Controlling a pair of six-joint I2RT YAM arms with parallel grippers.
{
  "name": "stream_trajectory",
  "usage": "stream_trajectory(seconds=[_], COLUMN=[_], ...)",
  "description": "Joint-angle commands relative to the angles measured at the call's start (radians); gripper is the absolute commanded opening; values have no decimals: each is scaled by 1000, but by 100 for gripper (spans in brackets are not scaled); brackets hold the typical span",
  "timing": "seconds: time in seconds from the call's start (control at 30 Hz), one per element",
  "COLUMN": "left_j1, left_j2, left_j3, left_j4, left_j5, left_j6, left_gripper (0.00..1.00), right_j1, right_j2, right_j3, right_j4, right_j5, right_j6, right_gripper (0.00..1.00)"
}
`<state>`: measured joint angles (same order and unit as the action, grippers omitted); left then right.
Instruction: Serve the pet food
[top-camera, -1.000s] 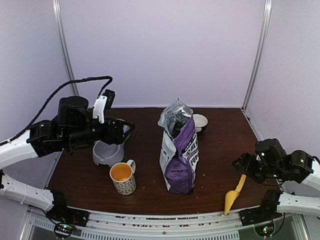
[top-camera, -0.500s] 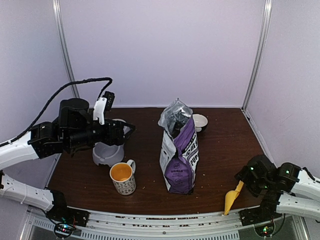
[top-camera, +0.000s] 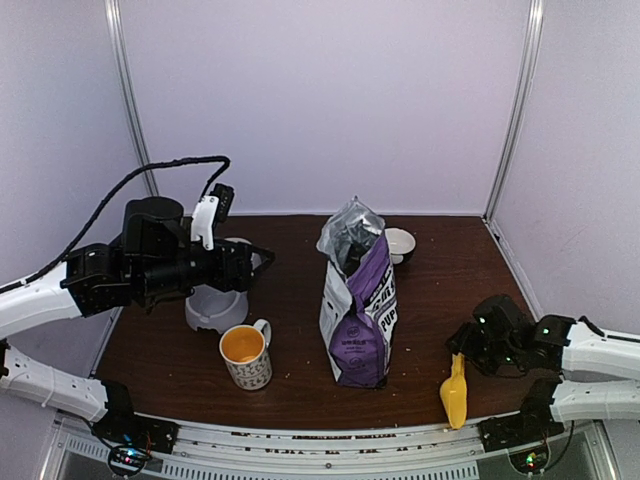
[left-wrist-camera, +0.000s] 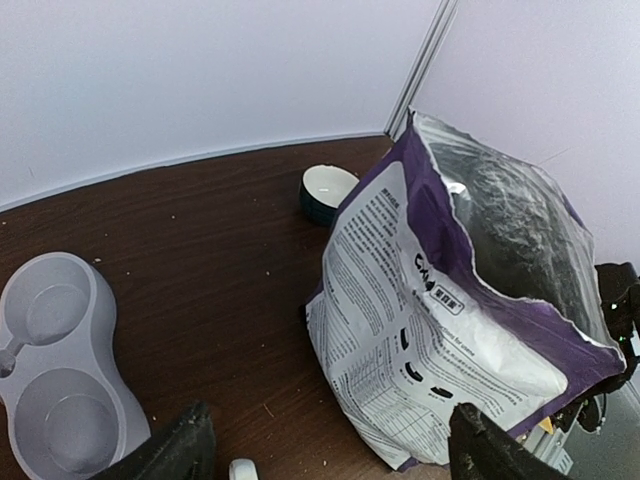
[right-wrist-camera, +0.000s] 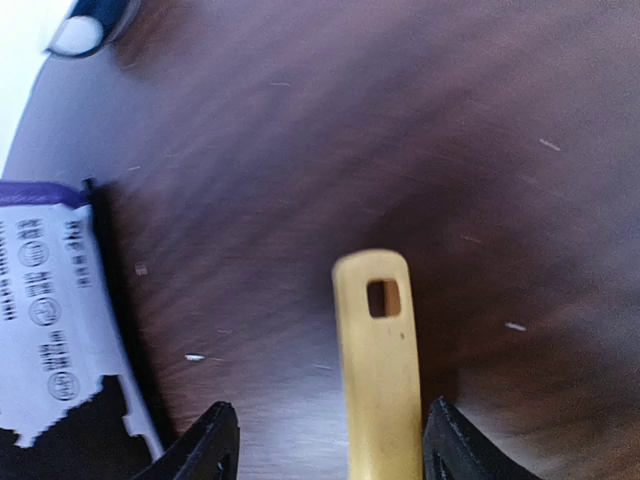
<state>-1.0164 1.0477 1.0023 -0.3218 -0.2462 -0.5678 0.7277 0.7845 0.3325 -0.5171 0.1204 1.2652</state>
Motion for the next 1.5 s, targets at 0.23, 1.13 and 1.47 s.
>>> stream_trajectory(seconds=[0.23, 1.13, 1.47], left_j1=[-5, -5, -5], left_j2=[7, 26, 10], left_j3=[4, -2, -5], left_j4=[48, 39, 36], left_j5=[20, 18, 16], left_j6=[-28, -35, -34], left_gripper=[83, 83, 84], right_j1=[-7, 78, 90], right_j2=[201, 469, 407], right_j3=[111, 216, 155], right_j4=[62, 51, 141], right_j5=[14, -57, -77], right_j6=[-213, -196, -134], right_gripper=[58, 48, 29])
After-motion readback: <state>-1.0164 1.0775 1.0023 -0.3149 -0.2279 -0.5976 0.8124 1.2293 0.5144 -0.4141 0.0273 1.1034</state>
